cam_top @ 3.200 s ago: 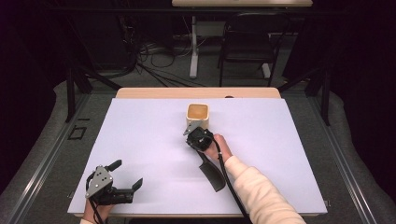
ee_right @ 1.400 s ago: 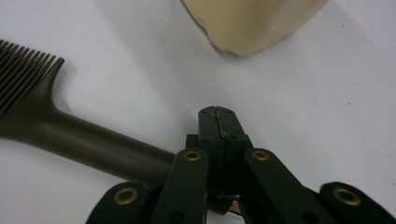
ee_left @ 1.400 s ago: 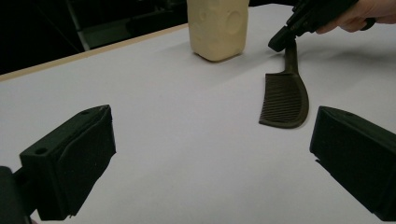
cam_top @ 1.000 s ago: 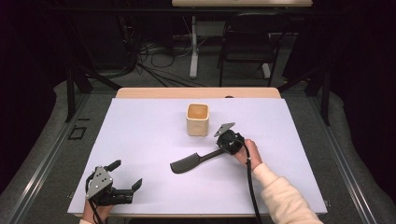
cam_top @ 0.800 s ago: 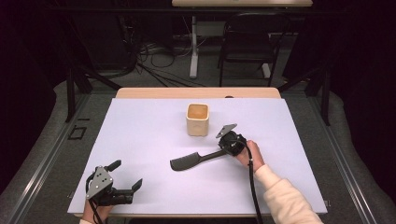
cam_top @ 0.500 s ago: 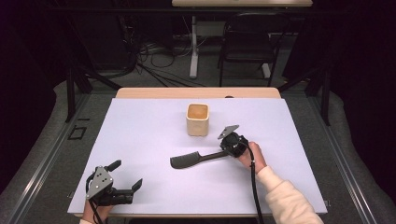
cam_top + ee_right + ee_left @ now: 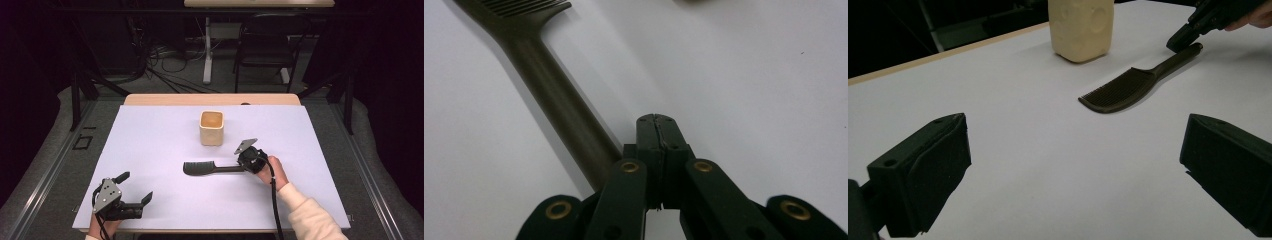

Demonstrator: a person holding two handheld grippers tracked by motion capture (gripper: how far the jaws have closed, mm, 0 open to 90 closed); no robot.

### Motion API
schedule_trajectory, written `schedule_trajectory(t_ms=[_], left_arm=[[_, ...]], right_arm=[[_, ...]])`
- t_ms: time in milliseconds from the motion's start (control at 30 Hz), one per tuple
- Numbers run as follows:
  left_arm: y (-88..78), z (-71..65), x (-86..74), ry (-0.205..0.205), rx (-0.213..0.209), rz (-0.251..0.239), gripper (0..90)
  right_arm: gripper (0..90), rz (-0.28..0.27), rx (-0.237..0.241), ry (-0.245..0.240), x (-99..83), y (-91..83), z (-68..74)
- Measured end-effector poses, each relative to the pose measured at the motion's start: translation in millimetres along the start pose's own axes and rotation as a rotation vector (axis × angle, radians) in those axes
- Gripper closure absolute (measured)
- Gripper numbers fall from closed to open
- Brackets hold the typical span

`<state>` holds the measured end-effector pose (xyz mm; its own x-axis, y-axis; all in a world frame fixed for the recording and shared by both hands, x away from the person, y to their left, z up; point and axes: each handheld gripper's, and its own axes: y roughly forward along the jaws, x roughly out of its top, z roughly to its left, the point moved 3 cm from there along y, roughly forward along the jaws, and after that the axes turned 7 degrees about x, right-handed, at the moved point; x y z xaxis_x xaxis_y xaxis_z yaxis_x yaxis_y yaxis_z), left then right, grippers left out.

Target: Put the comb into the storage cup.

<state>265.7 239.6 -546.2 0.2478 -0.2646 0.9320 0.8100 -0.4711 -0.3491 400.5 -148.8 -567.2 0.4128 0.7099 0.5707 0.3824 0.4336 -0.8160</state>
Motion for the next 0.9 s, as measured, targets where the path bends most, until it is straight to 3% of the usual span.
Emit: schedule_trajectory(t_ms=[900], left_arm=[[-0.4,0.7,0.0,-0.003,0.002,0.003,0.0]], right_arm=[[90.0,0.000,0.057,-0.034,-0.1,-6.4,22.6]])
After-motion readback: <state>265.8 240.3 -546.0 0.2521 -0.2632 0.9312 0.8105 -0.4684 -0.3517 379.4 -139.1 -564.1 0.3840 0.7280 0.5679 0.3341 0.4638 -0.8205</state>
